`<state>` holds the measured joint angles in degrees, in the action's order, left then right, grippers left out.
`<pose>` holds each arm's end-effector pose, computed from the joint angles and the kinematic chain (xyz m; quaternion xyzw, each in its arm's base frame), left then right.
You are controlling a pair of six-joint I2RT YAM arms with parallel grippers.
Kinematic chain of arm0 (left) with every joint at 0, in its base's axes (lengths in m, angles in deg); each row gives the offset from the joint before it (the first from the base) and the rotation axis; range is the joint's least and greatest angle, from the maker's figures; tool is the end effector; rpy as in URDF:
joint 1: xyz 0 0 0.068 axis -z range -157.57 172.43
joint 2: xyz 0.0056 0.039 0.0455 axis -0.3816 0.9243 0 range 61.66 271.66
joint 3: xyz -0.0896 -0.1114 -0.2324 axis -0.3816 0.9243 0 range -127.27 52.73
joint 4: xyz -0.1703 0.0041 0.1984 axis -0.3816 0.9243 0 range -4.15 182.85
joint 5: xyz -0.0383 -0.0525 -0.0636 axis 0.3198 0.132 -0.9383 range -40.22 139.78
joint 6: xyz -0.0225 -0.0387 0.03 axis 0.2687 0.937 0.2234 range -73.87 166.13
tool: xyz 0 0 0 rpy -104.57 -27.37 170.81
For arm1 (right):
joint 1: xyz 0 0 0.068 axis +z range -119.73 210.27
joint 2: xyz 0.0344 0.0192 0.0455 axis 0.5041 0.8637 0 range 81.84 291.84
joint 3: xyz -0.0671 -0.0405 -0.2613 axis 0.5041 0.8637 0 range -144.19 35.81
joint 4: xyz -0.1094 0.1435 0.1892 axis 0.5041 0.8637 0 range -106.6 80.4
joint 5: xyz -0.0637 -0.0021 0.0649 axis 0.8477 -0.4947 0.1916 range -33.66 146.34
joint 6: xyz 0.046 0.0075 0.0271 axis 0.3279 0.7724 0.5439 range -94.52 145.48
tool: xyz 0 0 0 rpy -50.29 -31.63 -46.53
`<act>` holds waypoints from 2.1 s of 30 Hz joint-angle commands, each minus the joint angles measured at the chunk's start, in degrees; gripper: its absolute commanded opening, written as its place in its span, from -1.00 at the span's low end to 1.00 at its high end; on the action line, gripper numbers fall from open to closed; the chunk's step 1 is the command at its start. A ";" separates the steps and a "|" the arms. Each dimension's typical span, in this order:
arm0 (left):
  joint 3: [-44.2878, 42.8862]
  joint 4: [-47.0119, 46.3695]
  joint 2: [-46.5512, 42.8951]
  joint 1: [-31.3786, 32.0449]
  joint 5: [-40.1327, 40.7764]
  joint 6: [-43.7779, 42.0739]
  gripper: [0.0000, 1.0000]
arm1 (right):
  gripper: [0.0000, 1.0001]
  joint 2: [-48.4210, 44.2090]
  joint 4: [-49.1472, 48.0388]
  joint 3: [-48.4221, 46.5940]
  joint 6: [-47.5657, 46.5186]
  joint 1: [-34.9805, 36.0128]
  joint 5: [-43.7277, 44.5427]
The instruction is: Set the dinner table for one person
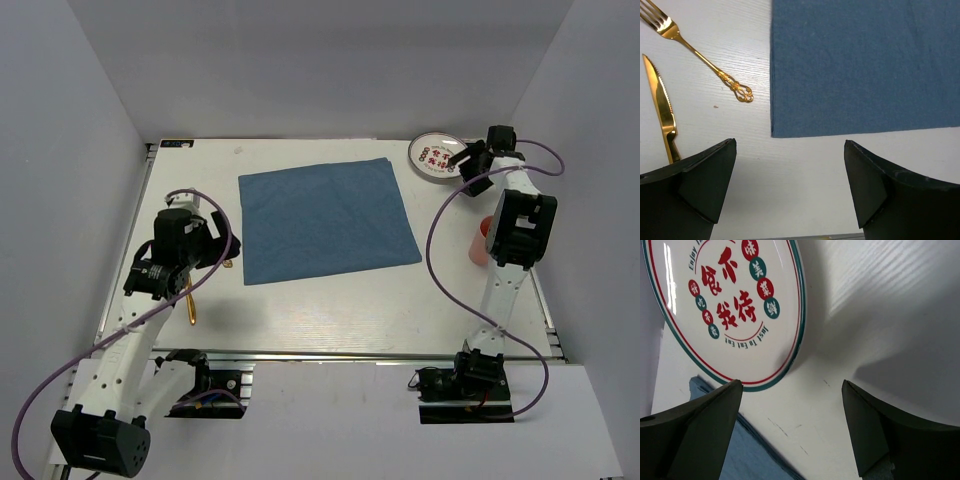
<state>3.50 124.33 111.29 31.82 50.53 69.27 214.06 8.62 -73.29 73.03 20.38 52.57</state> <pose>0.1775 -0.0289 0.3042 -0.1108 0.8953 -0.1151 0.4158 0.5119 -0.0868 0.1861 0.4386 0.8249 0.1438 0.3264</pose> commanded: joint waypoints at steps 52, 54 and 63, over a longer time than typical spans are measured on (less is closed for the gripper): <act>0.63 -1.22 -3.04 0.28 2.32 -0.02 0.96 | -1.00 -21.56 -33.98 24.35 0.00 7.24 -27.07; 0.72 -1.13 -3.31 0.28 2.67 0.59 0.96 | -1.00 -25.41 -38.99 33.54 2.63 9.78 -27.78; 1.60 -2.18 -4.89 0.28 2.15 0.95 0.96 | -1.00 -37.30 -55.00 59.16 14.67 22.98 -15.22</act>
<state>4.50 123.15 107.79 31.95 52.37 69.94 182.41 -34.68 -17.71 81.64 41.84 31.57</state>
